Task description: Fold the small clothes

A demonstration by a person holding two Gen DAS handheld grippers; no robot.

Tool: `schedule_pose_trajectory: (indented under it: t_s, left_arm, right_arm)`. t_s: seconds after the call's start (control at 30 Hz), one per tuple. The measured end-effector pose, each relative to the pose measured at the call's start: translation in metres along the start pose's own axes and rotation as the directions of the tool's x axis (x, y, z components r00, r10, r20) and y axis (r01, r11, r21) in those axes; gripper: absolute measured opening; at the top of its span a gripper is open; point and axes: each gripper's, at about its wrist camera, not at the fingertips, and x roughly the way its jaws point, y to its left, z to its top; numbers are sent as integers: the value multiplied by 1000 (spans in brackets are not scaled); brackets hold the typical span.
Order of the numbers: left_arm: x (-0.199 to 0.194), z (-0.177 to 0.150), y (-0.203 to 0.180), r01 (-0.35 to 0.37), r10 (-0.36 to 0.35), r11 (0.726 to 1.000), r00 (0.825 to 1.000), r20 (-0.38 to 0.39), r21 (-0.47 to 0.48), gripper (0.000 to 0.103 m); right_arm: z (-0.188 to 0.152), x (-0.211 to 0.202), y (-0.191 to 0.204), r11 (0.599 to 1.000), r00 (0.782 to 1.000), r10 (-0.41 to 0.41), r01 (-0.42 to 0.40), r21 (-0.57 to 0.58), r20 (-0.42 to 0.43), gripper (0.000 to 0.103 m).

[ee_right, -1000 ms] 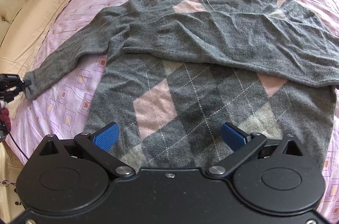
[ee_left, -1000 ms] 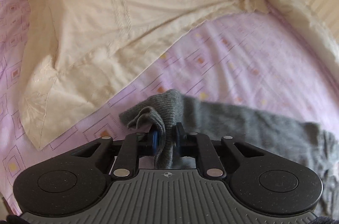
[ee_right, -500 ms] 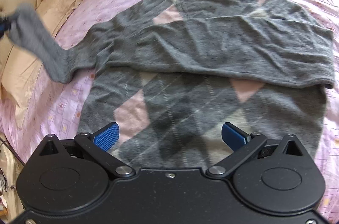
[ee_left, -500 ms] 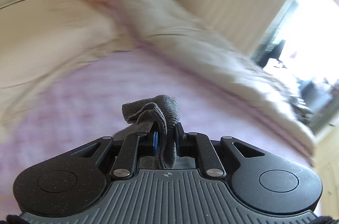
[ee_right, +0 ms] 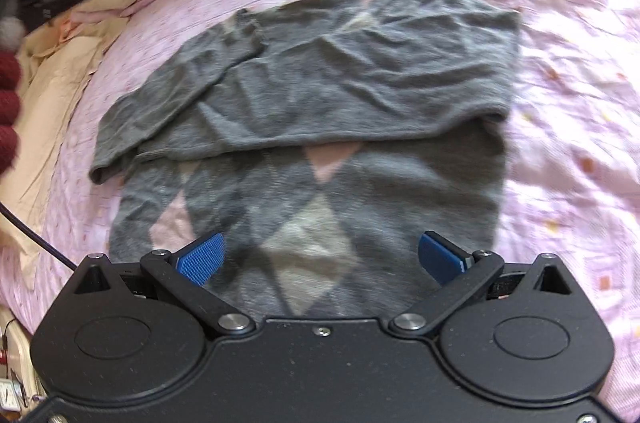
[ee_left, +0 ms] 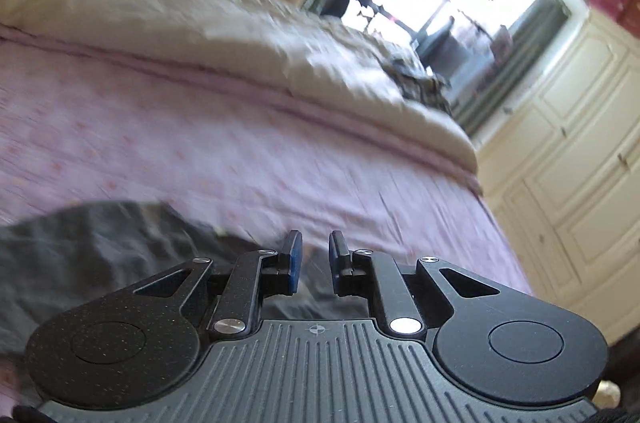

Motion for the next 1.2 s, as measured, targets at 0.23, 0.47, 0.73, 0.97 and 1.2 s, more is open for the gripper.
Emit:
schedule_pose_trajectory:
  t_s: [0.23,0.47,0.73,0.97,1.2]
  left_arm:
    - [8,-30,-18,-3,14,990,997,-80,140,39]
    - [-18,-57,50,-295,312,945,942,-121,142,48]
    - [-23,-61,137,-532,516,846,836,-186,-45,48]
    - [-10,-68,168,-560,533,824,817,-218,-82,57]
    - [-2,-78,162,-530,522,848,829,-201,14,77]
  right_arm:
    - [2,-3,-17,999,1000,-22,21,43,21,103]
    - [37,2,-14,999,995,-29,25,42,97,103]
    - [99,24,18,996,989,83,-80,-30,124,103]
    - [142,53,74,969,990,94,-66,-237,107,102]
    - [173,101,104,953,997,40,-17,-303,71,71]
